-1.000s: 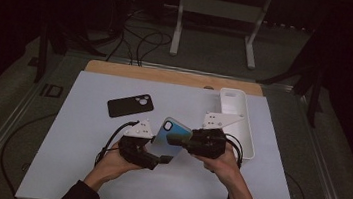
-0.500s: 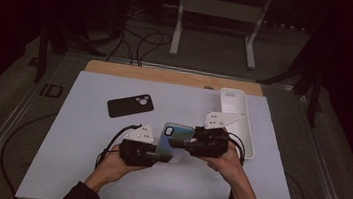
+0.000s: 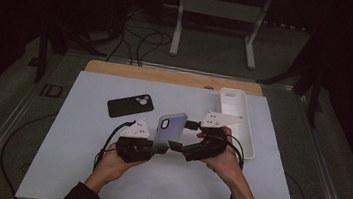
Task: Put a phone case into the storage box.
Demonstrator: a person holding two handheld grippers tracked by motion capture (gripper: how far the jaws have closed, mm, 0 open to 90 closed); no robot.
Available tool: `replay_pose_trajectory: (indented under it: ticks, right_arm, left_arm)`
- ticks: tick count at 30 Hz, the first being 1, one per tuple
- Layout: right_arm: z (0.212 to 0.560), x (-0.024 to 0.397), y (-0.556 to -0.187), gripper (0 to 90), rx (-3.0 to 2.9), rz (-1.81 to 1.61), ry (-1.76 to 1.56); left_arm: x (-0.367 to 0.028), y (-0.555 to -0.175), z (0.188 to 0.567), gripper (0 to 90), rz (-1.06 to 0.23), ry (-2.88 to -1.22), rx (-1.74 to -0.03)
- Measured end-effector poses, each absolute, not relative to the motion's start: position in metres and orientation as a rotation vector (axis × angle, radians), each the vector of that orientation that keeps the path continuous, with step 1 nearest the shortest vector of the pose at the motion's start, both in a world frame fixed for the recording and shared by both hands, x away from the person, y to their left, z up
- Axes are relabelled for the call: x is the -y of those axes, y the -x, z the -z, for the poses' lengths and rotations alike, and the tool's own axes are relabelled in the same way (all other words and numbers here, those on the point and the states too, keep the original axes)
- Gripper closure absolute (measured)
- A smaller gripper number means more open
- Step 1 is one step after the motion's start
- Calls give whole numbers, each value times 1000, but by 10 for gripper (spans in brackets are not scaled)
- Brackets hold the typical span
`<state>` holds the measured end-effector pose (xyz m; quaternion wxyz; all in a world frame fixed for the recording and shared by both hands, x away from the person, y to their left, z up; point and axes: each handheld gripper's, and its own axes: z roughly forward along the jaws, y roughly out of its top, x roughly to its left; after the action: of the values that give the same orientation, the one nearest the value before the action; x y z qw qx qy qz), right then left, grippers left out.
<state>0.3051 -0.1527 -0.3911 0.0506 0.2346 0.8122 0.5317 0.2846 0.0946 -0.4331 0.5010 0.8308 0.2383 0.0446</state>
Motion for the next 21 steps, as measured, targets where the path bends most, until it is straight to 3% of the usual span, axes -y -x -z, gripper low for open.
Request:
replay_pose_trajectory:
  ticks: [21]
  right_arm:
    - [396,154,-302,92,-2311,-1639,-839]
  left_arm:
    - [-95,-282,436,861,-292,-1967,-747]
